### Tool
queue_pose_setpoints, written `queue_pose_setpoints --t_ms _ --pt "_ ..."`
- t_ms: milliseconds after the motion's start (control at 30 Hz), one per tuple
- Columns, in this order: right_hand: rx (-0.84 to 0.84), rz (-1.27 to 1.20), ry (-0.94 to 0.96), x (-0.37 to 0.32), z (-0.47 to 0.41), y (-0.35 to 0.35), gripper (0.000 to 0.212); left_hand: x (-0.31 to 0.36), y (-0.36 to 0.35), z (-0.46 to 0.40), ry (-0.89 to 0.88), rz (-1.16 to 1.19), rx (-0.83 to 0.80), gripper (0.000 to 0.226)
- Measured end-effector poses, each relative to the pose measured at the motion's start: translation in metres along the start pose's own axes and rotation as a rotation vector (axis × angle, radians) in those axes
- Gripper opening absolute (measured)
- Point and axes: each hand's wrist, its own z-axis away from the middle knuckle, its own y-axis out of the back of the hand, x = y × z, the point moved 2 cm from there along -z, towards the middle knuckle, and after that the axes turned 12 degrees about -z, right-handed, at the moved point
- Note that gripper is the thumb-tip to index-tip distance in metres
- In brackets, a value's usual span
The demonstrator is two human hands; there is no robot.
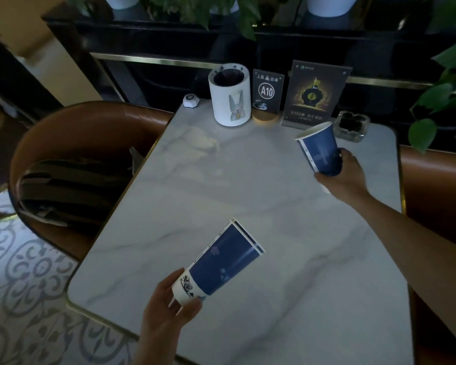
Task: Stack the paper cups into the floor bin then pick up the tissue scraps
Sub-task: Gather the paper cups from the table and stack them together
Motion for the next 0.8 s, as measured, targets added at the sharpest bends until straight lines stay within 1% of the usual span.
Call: queue_pose_setpoints --t_ms 133,267,333,433,467,567,600,667,800 --pt "-0.008 -0.182 -0.023 -0.031 0.057 0.003 0.058 -0.003 0.01 0.024 -0.031 -0.002 -0.036 0.06" --pt "-0.021 -0.402 -0.121 -0.063 0.123 0.005 0.057 -0.017 0.03 0.042 -0.029 0.04 -0.077 0.059" --pt "-0.013 -0.501 -0.151 -0.077 0.154 0.007 0.062 -0.023 0.038 0.047 -0.024 0.062 -0.106 0.059" --pt "-0.009 -0.615 -0.176 -0.107 0.216 0.006 0.076 -0.028 0.063 0.061 -0.062 0.08 -0.166 0.058" --pt "-0.009 -0.664 -0.187 -0.116 0.236 0.004 0.075 -0.029 0.071 0.066 -0.071 0.078 -0.183 0.06" --pt "-0.033 -0.789 -0.217 -0.14 0.292 -0.008 0.057 -0.033 0.096 0.078 -0.092 0.064 -0.221 0.065" --pt "-0.043 -0.812 -0.218 -0.147 0.309 -0.013 0.052 -0.035 0.105 0.082 -0.1 0.062 -0.229 0.064" --pt "-0.06 -0.815 -0.207 -0.159 0.341 -0.022 0.049 -0.038 0.12 0.09 -0.116 0.067 -0.245 0.062" --pt "-0.063 -0.809 -0.159 -0.178 0.393 -0.038 0.055 -0.044 0.15 0.103 -0.176 0.076 -0.257 0.067"
